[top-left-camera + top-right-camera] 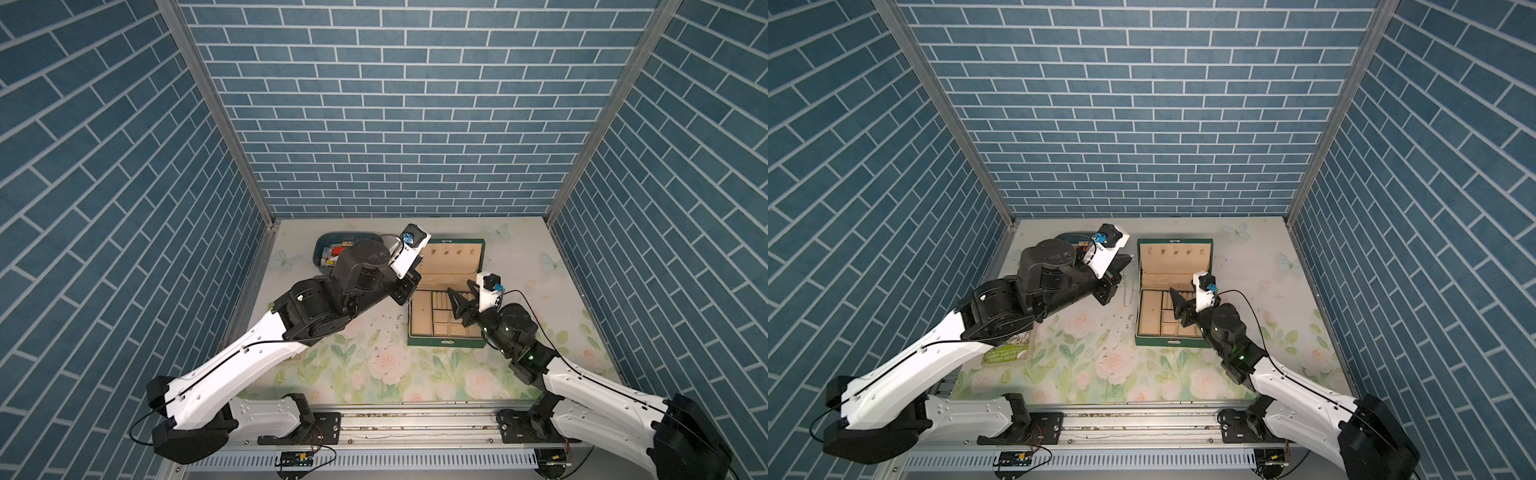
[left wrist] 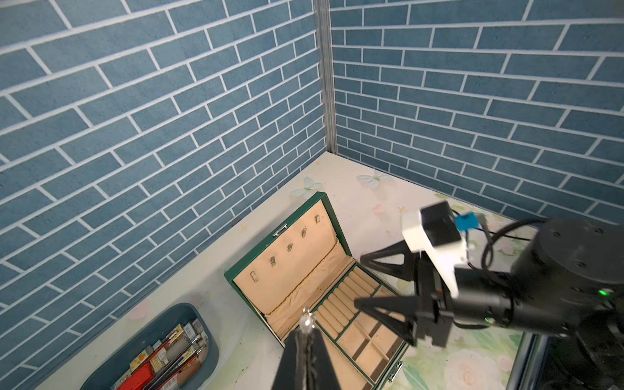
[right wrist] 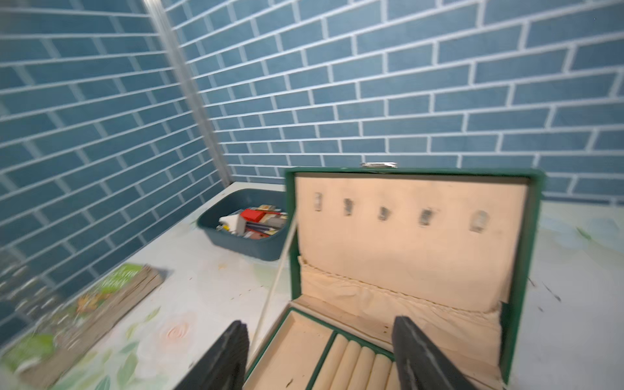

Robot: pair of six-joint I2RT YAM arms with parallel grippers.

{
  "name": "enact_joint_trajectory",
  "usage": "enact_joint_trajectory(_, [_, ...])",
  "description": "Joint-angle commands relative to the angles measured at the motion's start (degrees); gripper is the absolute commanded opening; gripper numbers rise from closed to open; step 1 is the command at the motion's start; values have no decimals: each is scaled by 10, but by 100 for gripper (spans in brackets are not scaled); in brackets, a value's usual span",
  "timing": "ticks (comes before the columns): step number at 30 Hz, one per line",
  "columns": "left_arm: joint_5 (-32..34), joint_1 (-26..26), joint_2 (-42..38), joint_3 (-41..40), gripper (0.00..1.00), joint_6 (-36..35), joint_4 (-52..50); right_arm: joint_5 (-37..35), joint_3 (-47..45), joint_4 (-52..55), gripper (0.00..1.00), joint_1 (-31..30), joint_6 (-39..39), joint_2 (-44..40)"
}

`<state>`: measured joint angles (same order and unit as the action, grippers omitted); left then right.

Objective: Put jewelry chain into jewelry box
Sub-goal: Open the fastener on the jewelry box.

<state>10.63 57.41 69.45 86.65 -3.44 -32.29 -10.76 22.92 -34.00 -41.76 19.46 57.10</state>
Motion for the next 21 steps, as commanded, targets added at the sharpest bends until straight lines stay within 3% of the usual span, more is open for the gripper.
enact_joint_trajectory(1, [11, 4, -1, -12, 0, -4, 24, -22, 38, 32, 66, 29, 129, 41])
enact_joint_trajectory(6, [22, 4, -9, -39, 0, -6, 46, -26, 80, 20, 60, 70, 239, 120])
enact_joint_trajectory(13, [27, 4, -13, -65, 0, -10, 53, 31, 112, -26, 58, 114, 400, 205])
enact_joint_trajectory(21, [29, 4, -25, -86, 0, -16, 55, 146, 158, -66, 60, 143, 468, 268])
